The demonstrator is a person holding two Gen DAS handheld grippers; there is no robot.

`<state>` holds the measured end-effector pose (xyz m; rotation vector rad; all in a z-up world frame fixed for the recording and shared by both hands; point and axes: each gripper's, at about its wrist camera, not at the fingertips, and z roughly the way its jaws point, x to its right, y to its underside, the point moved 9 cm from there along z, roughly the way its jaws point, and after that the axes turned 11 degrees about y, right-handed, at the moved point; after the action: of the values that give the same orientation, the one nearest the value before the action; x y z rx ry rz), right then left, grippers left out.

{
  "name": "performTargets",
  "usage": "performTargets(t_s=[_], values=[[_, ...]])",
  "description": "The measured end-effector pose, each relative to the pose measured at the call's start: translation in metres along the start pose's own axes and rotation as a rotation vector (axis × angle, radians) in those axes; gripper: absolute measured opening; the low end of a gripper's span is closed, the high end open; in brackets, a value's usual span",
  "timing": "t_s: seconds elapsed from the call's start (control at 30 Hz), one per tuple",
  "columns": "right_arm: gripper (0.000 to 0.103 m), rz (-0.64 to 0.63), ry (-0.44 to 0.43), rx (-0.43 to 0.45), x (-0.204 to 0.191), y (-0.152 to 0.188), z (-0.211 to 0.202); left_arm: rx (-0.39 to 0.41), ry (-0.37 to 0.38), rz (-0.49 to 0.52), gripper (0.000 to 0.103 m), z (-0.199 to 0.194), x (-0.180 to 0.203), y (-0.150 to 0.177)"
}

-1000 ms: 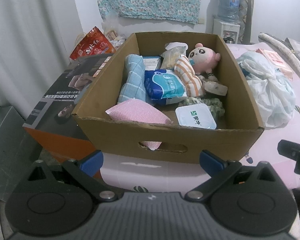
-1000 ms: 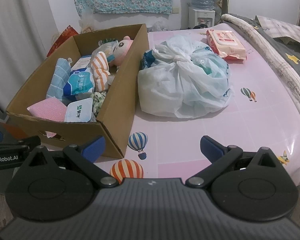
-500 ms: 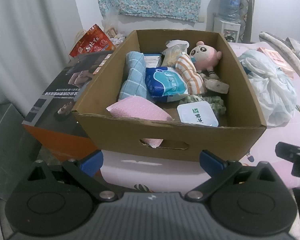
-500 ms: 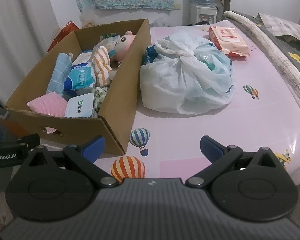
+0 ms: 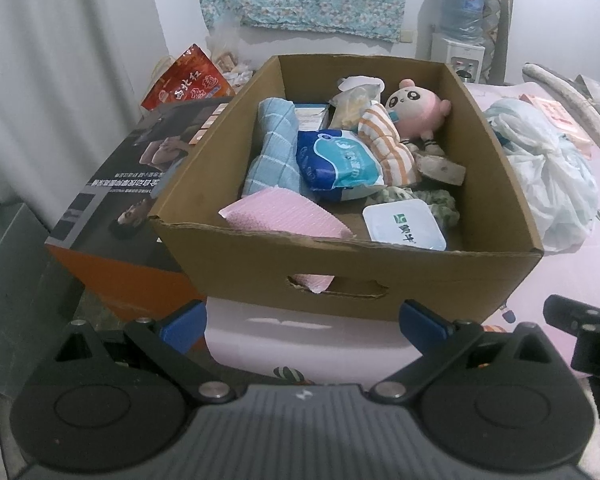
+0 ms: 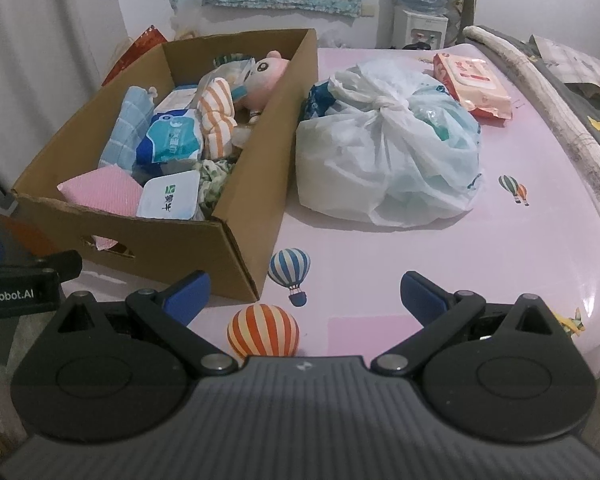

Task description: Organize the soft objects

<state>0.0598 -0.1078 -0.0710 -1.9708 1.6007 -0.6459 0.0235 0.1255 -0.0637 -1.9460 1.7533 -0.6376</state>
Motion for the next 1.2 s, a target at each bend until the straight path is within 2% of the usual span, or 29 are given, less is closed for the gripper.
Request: performTargets(t_s=[1.2], values=[[0.102, -0.014, -0.01, 0.015, -0.007, -0.011, -0.001, 0.007, -0.006, 0.003, 0.103, -0.001, -0.003, -0.009]])
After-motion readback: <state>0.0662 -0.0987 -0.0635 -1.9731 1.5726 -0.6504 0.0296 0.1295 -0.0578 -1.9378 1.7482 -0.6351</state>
